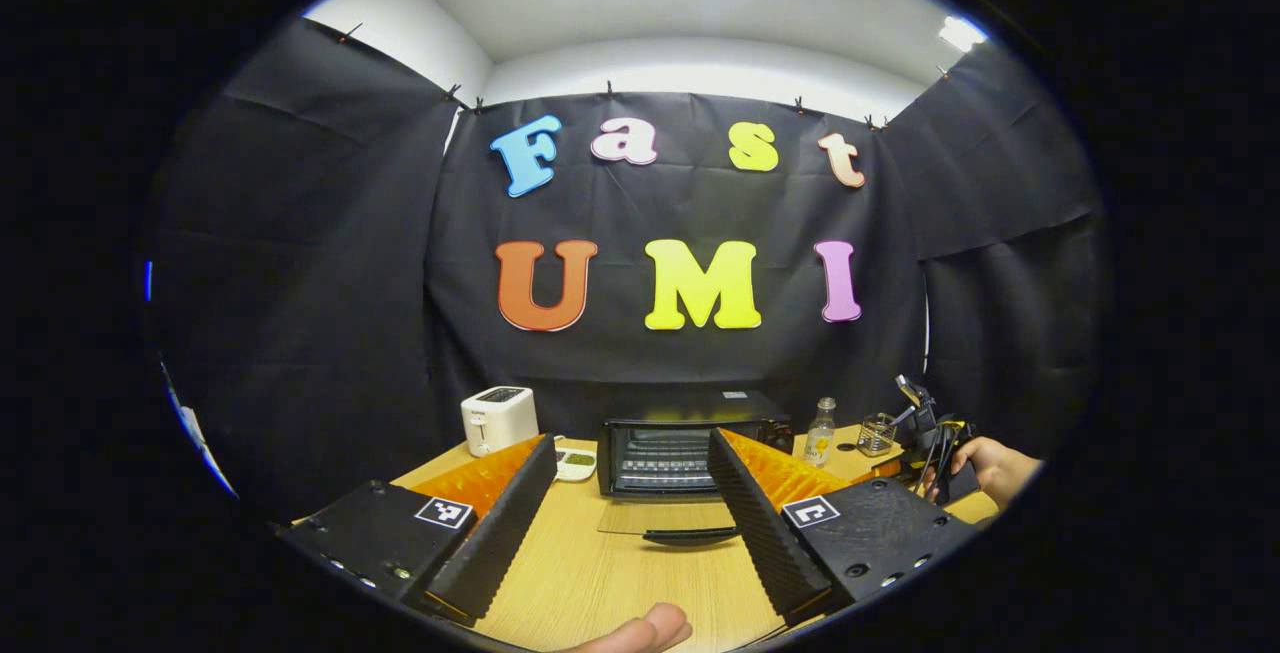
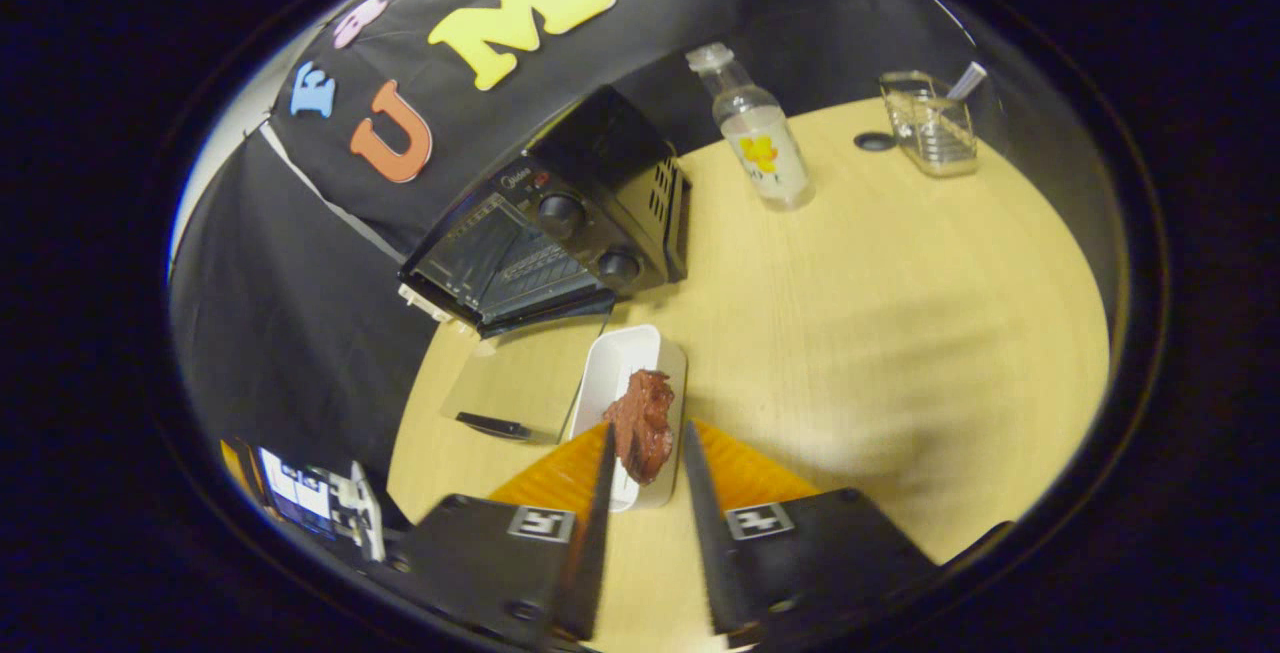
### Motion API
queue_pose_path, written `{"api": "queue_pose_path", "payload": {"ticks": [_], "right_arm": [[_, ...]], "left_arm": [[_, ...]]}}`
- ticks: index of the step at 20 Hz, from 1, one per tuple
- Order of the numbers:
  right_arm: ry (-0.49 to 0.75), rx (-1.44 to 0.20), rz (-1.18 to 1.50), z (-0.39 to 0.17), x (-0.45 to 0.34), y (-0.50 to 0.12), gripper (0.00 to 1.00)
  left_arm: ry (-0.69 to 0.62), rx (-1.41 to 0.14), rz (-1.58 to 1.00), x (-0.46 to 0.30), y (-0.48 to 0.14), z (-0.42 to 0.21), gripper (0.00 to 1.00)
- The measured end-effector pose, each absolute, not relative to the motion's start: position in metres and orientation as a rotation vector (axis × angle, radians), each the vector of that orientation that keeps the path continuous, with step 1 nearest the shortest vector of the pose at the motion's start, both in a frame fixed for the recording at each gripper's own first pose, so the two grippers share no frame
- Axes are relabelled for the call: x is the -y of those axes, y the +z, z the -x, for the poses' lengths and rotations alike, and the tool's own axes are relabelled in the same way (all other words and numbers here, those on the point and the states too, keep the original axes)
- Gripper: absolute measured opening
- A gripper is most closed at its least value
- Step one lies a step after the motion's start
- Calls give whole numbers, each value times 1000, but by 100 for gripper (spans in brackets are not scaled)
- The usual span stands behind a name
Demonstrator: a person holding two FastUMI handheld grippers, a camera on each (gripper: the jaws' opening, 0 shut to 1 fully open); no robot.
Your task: Open the electric oven with the left hand, put the food in, and close the electric oven.
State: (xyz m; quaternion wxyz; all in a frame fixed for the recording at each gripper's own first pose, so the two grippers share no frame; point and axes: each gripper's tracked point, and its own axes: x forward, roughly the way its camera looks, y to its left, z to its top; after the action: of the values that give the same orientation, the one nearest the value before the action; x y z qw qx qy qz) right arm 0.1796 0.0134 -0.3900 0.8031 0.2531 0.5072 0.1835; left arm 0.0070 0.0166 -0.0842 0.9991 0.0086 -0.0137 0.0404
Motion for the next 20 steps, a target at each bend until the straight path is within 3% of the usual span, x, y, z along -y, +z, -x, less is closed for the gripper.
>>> {"api": "queue_pose_path", "payload": {"ticks": [1, 2, 8, 20], "right_arm": [[401, -1106, -595, -175, -17, -385, 14], [405, -1102, -597, -175, -17, -384, 12], [400, -1013, -410, -170, -18, -365, 10], [393, -607, 189, -137, -79, -268, 10]], "left_arm": [[77, 24, -22, -15, -86, -4, 96], [71, 25, -24, -13, -85, -2, 97], [47, 14, -44, -11, -89, 2, 96], [51, -17, -66, -22, -101, 10, 96]]}}
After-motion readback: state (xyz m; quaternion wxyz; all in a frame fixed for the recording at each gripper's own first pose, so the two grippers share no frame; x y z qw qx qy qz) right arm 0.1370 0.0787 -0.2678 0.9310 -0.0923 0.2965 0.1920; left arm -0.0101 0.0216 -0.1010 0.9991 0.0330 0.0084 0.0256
